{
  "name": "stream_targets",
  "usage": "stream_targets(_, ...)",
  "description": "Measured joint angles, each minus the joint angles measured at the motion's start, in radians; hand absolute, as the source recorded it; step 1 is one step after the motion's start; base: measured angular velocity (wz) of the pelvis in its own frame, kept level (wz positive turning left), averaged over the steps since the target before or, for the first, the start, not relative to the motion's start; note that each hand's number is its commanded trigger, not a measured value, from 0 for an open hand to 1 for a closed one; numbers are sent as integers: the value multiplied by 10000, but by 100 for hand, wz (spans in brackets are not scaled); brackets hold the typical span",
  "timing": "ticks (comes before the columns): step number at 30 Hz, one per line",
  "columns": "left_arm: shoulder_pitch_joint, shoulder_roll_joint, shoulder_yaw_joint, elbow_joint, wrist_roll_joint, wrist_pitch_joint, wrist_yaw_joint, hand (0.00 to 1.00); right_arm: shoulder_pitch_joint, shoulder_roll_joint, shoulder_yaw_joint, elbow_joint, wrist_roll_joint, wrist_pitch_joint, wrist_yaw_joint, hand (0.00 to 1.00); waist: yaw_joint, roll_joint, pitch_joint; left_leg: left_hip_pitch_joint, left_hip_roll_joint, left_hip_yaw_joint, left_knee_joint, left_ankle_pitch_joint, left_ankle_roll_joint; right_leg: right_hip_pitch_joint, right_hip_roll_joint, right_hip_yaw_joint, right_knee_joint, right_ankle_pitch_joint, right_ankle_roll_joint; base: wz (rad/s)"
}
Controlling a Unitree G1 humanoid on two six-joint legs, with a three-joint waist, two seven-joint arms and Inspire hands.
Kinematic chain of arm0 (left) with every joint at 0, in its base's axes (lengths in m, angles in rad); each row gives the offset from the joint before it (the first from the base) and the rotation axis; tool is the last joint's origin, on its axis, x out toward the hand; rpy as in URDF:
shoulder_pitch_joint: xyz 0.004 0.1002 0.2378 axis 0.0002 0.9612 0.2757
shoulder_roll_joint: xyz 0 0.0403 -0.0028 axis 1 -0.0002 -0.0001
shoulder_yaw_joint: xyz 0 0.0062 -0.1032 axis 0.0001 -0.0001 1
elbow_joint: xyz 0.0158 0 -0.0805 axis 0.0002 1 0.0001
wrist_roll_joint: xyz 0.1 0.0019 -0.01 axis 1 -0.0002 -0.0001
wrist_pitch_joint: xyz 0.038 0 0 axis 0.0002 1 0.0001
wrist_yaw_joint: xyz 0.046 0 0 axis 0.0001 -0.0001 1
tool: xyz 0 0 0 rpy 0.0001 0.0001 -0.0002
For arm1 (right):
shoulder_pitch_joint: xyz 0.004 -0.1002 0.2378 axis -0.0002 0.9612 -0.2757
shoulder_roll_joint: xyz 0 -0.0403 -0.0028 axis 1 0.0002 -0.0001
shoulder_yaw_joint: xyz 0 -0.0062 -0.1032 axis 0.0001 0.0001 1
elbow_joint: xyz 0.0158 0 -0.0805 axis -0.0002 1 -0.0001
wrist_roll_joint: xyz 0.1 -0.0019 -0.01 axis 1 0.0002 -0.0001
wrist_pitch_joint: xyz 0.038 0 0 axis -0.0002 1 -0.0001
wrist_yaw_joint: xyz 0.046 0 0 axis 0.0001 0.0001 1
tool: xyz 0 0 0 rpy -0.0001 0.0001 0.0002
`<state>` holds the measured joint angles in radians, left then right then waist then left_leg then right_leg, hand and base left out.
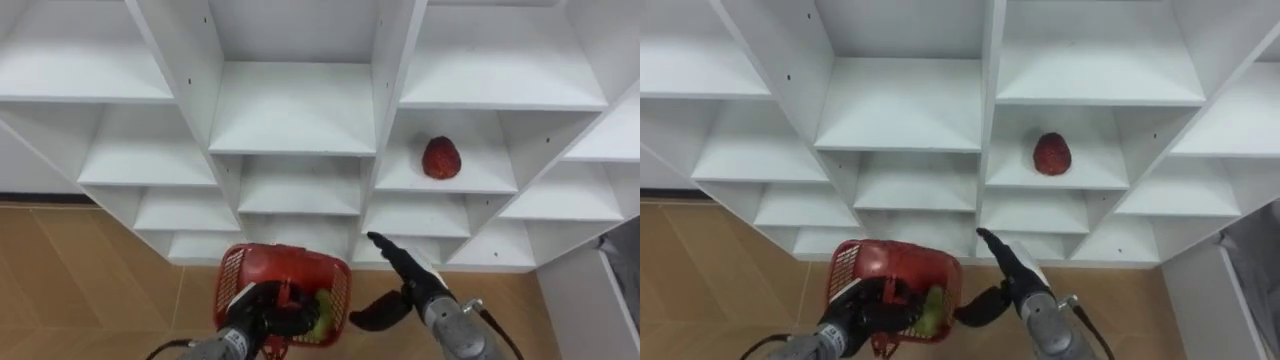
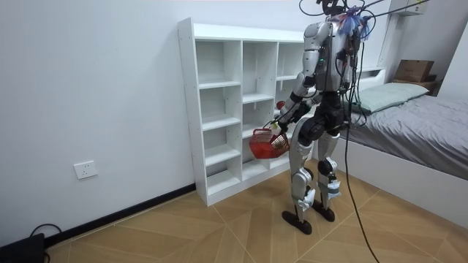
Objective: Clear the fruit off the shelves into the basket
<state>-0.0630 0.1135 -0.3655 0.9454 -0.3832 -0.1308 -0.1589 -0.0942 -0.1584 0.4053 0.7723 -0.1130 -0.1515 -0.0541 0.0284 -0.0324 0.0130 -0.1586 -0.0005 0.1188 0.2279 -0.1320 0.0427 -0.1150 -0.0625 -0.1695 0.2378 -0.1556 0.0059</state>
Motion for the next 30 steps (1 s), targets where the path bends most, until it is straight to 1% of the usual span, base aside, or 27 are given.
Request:
stream_targets(1, 92, 26, 115, 13, -6, 1, 44, 100, 17, -41, -7, 1, 9, 1, 2, 0, -1, -22, -4, 147, -1, 21, -63, 0, -3, 129, 3, 16, -33, -2, 3, -5)
stream_targets(3, 126, 71, 158, 65, -7, 11, 168, 100, 23, -60, -77, -16, 13, 1, 3, 0, -2, -29, -7, 311, 3, 53, -70, -11, -17, 288, 4, 37, -50, -3, 5, -6)
stream_targets(6, 127, 107, 417, 61, -79, 10, 299, 100, 29, -60, -210, -212, 11, 8, 3, 0, -9, -40, -15, 452, 18, 101, -73, -13, -19, 408, 5, 49, -43, -1, 1, -3)
stream_targets(9, 135, 107, 706, 45, -71, 12, 445, 100, 240, -64, -438, -872, -9, 47, 19, 0, 12, -71, -23, 663, 22, 116, -151, -10, -29, 498, 16, 99, -125, -11, 4, -4)
stream_targets(10, 134, 118, 813, 38, -72, 11, 499, 100, 350, -62, -520, -1305, -13, 66, 15, 0, 4, -92, -38, 691, 29, 109, -160, -6, -34, 554, 57, 177, -189, -5, 3, -4)
stream_targets(11, 137, 120, 899, 37, -72, 11, 547, 100, 427, -55, -586, -1654, -12, 66, -4, 0, 0, -118, -35, 738, 31, 105, -168, -7, -35, 619, 80, 216, -215, 1, 5, 0)
stream_targets(14, 155, 119, 898, -73, -74, 12, 619, 100, 542, -51, -794, -2042, -11, 65, -40, 0, -26, -160, -60, 906, 25, 98, -252, -11, -47, 829, 110, 293, -374, 36, 17, 0)
stream_targets(19, 171, 117, 932, -141, -63, 12, 614, 100, 716, -23, -1100, -2269, -14, 68, -267, 0, -77, -180, -69, 1030, 19, 107, -324, -28, -66, 1057, 122, 269, -490, 52, 23, 0)
stream_targets(23, 188, 86, 936, -258, -67, 12, 628, 100, 964, -24, -1160, -2865, 16, 63, -676, 0, -93, -169, -64, 1059, 45, 147, -327, -72, -102, 1066, 148, 302, -524, 70, 12, -4)
stream_targets(25, 212, 36, 935, -365, -67, 12, 664, 100, 995, -24, -1199, -2966, 9, 61, -799, 0, -99, -137, -43, 1139, 48, 148, -333, -111, -110, 1136, 151, 307, -539, 70, 13, -4)
stream_targets(28, 368, -4, 968, -737, -68, 6, 697, 100, 1049, -24, -1268, -3136, 130, 59, -1020, 0, -170, -98, -30, 1248, 35, 146, -409, -134, -107, 1218, 147, 295, -587, 61, 25, -2)
stream_targets(30, 443, -9, 970, -759, -66, 8, 704, 100, 1049, -24, -1310, -3188, 267, 59, -1138, 0, -224, -93, -29, 1341, 32, 149, -448, -136, -109, 1334, 151, 298, -684, 61, 26, 0)
